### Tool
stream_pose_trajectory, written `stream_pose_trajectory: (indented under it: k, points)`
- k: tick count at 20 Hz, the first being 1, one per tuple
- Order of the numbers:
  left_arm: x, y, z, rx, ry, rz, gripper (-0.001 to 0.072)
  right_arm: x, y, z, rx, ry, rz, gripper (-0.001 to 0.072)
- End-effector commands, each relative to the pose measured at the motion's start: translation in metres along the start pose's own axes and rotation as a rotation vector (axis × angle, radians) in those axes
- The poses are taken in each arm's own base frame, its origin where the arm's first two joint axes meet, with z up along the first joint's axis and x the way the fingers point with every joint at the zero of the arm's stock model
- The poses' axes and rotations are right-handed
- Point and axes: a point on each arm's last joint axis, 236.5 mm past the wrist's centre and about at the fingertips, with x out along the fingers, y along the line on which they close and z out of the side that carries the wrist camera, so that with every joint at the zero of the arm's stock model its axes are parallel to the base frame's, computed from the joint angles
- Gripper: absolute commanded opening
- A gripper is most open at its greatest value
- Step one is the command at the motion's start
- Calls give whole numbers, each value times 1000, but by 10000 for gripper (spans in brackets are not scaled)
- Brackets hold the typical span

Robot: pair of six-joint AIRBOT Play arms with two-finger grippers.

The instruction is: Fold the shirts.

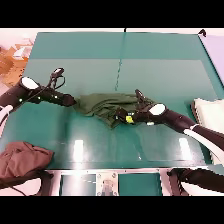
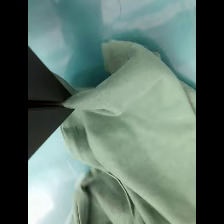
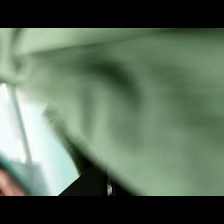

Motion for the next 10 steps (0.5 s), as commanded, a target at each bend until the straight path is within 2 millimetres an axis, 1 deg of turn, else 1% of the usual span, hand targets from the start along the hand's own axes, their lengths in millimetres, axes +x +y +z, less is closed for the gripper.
stream_pose_trajectory:
  k: [1, 2, 3, 4, 5, 6, 7, 8, 9, 10]
  points:
    - [-30, 26, 17, 47, 1, 166, 21, -44, 29, 15, -113, 25, 54, 17]
    - [-57, 32, 38, 75, -47, 248, 20, -76, 41, 35, -133, -21, 82, 17]
    - [-89, 32, 62, 105, -116, 317, 21, -111, 53, 54, -145, -72, 110, 17]
    - [-129, 25, 89, 144, -210, 380, 21, -152, 66, 70, -170, -127, 132, 17]
    - [-170, 12, 114, 180, -309, 425, 20, -198, 81, 84, -203, -189, 156, 17]
    - [-212, -7, 137, 218, -414, 454, 21, -240, 96, 93, -245, -261, 168, 17]
    - [-259, -32, 157, 262, -531, 475, 21, -285, 114, 101, -296, -354, 171, 17]
    - [-303, -56, 171, 301, -639, 493, 20, -325, 132, 105, -345, -453, 169, 17]
    - [-350, -83, 181, 343, -751, 512, 21, -367, 154, 105, -412, -568, 162, 17]
    - [-392, -109, 185, 381, -849, 527, 21, -403, 177, 100, -478, -669, 153, 17]
